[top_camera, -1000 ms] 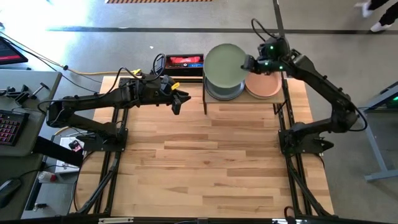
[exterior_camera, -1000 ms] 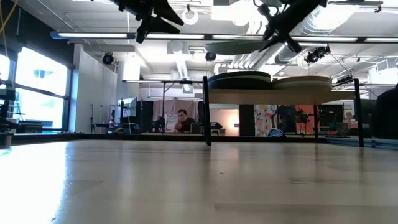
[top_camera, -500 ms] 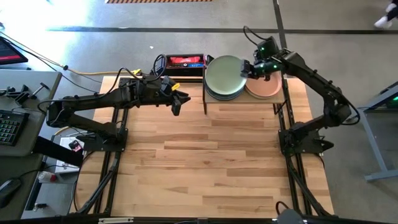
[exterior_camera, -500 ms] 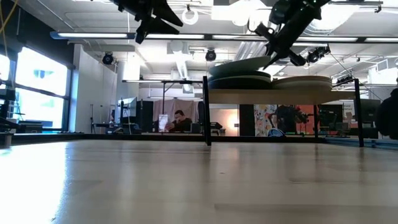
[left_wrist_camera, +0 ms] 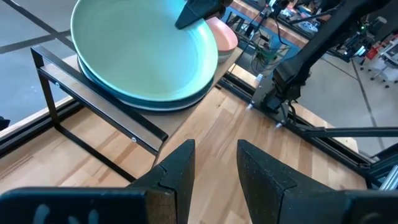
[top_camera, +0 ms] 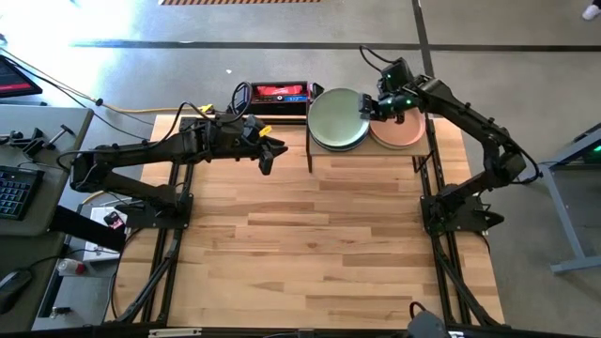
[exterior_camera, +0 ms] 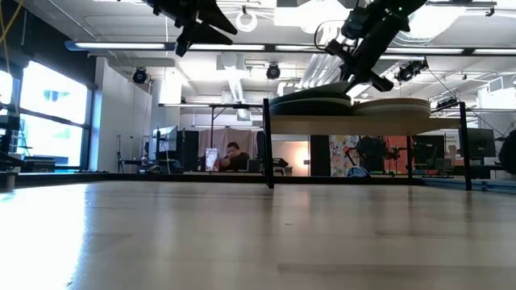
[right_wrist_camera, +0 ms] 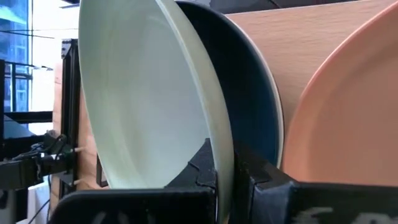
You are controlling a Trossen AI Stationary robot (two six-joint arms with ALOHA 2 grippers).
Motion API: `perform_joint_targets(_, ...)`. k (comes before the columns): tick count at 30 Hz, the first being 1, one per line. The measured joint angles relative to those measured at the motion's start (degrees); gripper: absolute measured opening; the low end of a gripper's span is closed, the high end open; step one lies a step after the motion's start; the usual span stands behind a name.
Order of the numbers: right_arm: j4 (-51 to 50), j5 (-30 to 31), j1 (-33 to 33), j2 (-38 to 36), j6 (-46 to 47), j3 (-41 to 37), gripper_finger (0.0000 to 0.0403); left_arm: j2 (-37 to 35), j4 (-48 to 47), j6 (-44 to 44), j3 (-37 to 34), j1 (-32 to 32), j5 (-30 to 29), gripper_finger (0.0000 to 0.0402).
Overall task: Place and stack plates onto a shelf
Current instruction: Stack the green plate on top of the black plate on the shelf
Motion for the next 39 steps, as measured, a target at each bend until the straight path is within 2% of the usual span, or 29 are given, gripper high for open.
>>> perform_joint_targets(7, 0.0, 1.8, 0.0, 0.0, -1.8, 0.0, 0.0009, 0.0, 0.0, 0.9, 0.0, 0.0, 0.0, 0.0106)
perform_joint_targets(15, 0.0, 1.8, 0.0, 0.0, -2.1, 0.0, 0.0095, 0.0, 0.0, 0.9, 0.0, 0.0, -0.1, 0.0106)
perform_joint_targets(19, 0.0, 0.7, 0.0, 0.0, -2.2, 0.0, 0.0120, 0.0, 0.0, 0.9, 0.0, 0.0, -0.2, 0.0106)
perform_joint_targets(26, -0.2, -5.6, -2.0, -0.2, -2.2, 0.0, 0.0129, 0.0, -0.4, 0.9, 0.0, 0.0, -0.2, 0.0106)
perform_joint_targets(39, -5.4, -6.0, -3.2, -0.9, -3.8, 0.0, 0.0129, 0.0, -0.4, 0.8, 0.0, 0.0, -0.2, 0.0106)
